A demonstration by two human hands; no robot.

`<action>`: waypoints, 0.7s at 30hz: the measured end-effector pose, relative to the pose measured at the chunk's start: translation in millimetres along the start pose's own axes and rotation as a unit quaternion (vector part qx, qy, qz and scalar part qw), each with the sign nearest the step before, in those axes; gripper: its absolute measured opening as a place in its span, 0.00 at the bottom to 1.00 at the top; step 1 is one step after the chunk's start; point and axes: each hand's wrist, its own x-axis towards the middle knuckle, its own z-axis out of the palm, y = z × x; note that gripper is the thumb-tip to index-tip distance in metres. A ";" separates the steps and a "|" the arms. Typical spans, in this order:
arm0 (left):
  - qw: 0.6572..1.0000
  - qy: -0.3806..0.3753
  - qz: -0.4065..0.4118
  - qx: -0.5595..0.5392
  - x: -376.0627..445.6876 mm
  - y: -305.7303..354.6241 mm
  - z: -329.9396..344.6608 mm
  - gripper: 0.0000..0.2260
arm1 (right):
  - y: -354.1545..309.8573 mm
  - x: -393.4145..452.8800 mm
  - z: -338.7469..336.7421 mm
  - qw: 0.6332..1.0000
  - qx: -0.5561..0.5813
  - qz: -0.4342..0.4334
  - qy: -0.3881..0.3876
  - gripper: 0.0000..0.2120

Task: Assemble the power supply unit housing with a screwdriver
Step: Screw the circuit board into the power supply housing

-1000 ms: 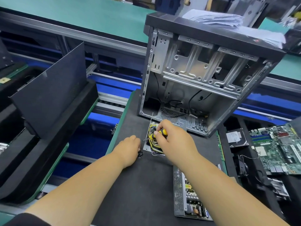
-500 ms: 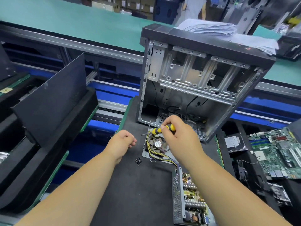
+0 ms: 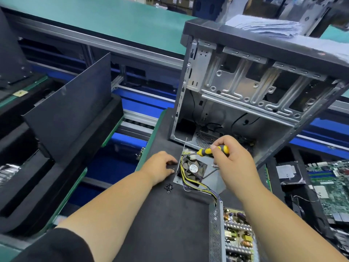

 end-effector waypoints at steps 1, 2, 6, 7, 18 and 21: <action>1.000 0.005 0.008 0.014 1.6 1.5 1.9 0.13 | 1.0 1.2 1.0 1.000 -0.004 0.001 -0.002 0.04; 1.000 0.013 0.012 0.025 2.6 2.4 3.6 0.10 | 1.6 2.6 1.7 1.000 -0.008 0.001 -0.004 0.04; 0.998 0.034 0.010 0.043 2.1 5.7 8.0 0.02 | -0.2 7.1 1.4 1.000 -0.004 0.003 -0.009 0.04; 0.998 0.032 0.010 0.050 1.8 6.4 7.9 0.02 | -1.0 7.9 1.2 1.000 -0.002 0.002 -0.010 0.04; 0.747 0.090 -0.100 -0.651 -23.7 44.5 -28.6 0.06 | -8.0 5.3 -7.7 0.998 0.060 -0.025 0.000 0.04; 0.729 0.044 -0.067 -0.680 -35.5 56.1 -30.6 0.07 | -9.9 -3.3 -17.3 0.995 0.091 -0.045 0.010 0.04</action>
